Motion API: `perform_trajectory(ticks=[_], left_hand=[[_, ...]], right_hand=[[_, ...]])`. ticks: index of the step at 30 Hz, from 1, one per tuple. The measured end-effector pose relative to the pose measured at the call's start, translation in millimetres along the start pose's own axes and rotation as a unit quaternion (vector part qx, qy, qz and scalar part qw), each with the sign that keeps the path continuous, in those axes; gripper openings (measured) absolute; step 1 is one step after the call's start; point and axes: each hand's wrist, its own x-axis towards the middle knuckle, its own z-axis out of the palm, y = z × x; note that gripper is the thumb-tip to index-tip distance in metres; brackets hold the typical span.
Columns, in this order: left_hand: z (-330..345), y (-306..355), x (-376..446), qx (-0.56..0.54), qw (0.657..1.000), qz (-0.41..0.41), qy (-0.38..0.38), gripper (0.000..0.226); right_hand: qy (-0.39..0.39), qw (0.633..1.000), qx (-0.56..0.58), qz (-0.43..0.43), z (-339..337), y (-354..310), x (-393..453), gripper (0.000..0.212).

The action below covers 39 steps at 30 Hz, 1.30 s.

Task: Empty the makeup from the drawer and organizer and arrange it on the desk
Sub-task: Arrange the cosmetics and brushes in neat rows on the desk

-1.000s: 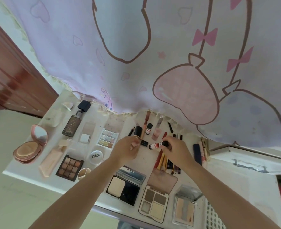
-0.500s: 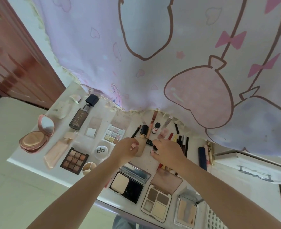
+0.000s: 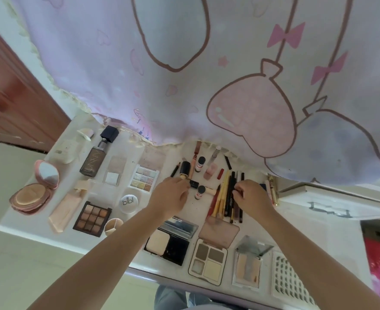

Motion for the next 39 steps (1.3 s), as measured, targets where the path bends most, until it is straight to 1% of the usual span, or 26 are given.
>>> perform_trajectory(ticks=[1,2,4,7,8,11,13,17,20,23,25,26,27,29,32,33,34,36,37,39], left_hand=[[-0.6,7.7,3.7,0.014,0.999,0.030,0.020,0.034],[-1.7,16.9,7.3,0.036,0.998,0.047,0.020,0.034],[-0.6,35.3,15.4,0.082,0.994,0.071,-0.002,0.036],[4.1,61.3,26.7,0.127,0.985,0.113,-0.017,0.034],[5.8,67.8,29.1,0.133,0.984,0.119,-0.026,0.033],[16.9,80.2,32.7,0.142,0.980,0.122,-0.063,0.031],[19.9,87.4,32.1,0.138,0.979,0.121,-0.091,0.031],[21.3,93.6,35.3,0.130,0.978,0.108,-0.124,0.033],[25.2,100.3,40.6,0.119,0.978,0.095,-0.140,0.037],[29.8,115.3,44.0,0.109,0.978,0.095,-0.153,0.050],[32.0,129.3,41.6,0.093,0.977,0.105,-0.162,0.054],[32.4,136.4,39.0,0.078,0.977,0.105,-0.167,0.050],[31.7,142.6,35.5,0.066,0.978,0.103,-0.169,0.044],[26.7,151.9,26.8,0.068,0.978,0.105,-0.165,0.034],[12.7,162.6,14.5,0.103,0.974,0.136,-0.149,0.034],[6.6,167.1,11.3,0.108,0.973,0.148,-0.142,0.035],[0.2,171.3,8.8,0.109,0.972,0.157,-0.136,0.035],[-13.8,176.4,5.9,0.097,0.973,0.163,-0.128,0.032],[-20.5,173.7,5.4,0.081,0.978,0.154,-0.117,0.028],[-32.4,159.6,6.6,0.056,0.989,0.110,-0.076,0.022]], right_hand=[[-0.004,1.000,-0.009,0.026,-0.2,7.6,-2.5,0.024],[-0.009,0.998,-0.015,0.053,-0.1,15.9,-5.5,0.027],[-0.011,0.994,-0.017,0.106,-0.3,33.5,-12.4,0.029],[0.008,0.986,-0.010,0.165,-0.7,56.8,-20.1,0.026],[0.007,0.984,-0.017,0.178,-0.1,62.4,-20.9,0.028],[-0.036,0.977,-0.039,0.204,9.2,70.3,-23.4,0.039],[-0.035,0.974,-0.023,0.225,15.3,70.9,-25.1,0.042],[-0.004,0.970,0.042,0.239,17.0,71.6,-29.1,0.037],[0.036,0.969,0.123,0.212,6.6,73.8,-39.7,0.031],[0.096,0.956,0.206,0.183,-15.6,74.8,-54.1,0.021],[0.108,0.929,0.317,0.157,-34.1,71.2,-66.3,0.010],[0.105,0.908,0.378,0.148,-44.3,67.2,-73.1,0.007],[0.106,0.892,0.416,0.142,-53.2,63.9,-78.8,0.010],[0.108,0.881,0.438,0.141,-68.3,59.1,-86.5,0.017],[0.078,0.881,0.453,0.117,-83.3,49.8,-93.8,0.027],[0.071,0.874,0.469,0.108,-85.2,45.9,-95.3,0.030],[0.072,0.859,0.495,0.108,-88.2,41.8,-96.4,0.031],[0.096,0.816,0.554,0.134,-97.3,41.2,-95.7,0.031],[0.124,0.788,0.581,0.159,-105.0,46.2,-94.3,0.031],[0.187,0.731,0.628,0.190,-124.2,66.3,-92.6,0.031]])
